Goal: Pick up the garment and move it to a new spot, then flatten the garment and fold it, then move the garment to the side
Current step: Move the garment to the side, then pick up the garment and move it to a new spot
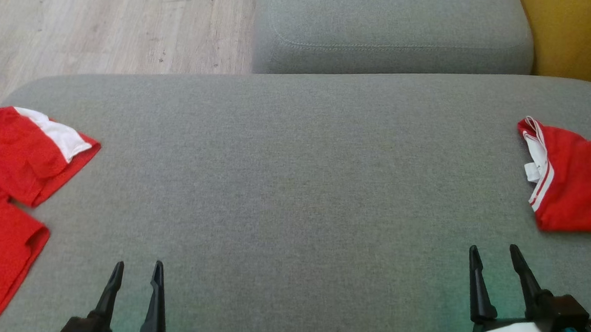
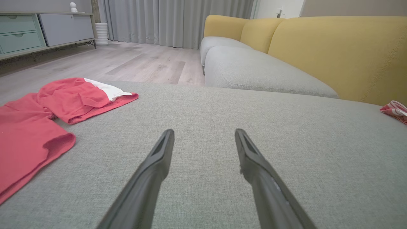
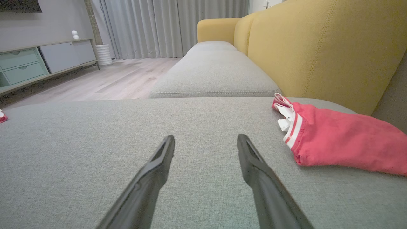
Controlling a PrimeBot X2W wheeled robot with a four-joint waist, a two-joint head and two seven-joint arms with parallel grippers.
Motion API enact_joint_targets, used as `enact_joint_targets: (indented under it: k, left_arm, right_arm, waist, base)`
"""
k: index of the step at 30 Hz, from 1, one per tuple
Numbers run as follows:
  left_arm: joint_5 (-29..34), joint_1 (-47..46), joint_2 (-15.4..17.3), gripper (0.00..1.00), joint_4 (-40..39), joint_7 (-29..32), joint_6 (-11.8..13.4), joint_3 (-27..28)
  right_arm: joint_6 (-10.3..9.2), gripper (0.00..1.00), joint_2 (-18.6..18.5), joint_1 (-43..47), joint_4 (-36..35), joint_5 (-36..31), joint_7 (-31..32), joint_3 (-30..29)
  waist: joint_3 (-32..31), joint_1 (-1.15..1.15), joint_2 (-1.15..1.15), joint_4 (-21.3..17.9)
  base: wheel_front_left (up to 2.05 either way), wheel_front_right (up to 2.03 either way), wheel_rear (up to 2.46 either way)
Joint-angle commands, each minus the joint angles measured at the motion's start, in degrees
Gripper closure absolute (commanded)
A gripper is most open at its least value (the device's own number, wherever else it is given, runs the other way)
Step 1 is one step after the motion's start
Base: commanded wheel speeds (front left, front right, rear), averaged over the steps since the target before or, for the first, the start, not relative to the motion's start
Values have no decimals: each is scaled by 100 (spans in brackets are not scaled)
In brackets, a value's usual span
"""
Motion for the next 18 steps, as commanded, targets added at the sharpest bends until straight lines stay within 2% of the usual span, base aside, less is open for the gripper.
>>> enact_joint_targets:
  k: [1,12,18]
  left_arm:
    - [39,-141,-3,0,-151,-55,-8,206]
    - [44,-171,-3,0,-155,-55,-22,222]
    - [39,-189,-3,0,-180,-55,-14,193]
  right_arm:
    - [-5,0,-35,-130,-156,57,-63,166]
    - [-5,0,-35,-114,-137,79,-63,205]
    - [-5,0,-35,-77,-113,66,-63,199]
  waist:
    - [1,0,0,2]
    - [-17,0,0,64]
    - [-33,0,0,245]
  base:
    - [0,0,0]
    - [0,0,0]
    - [0,0,0]
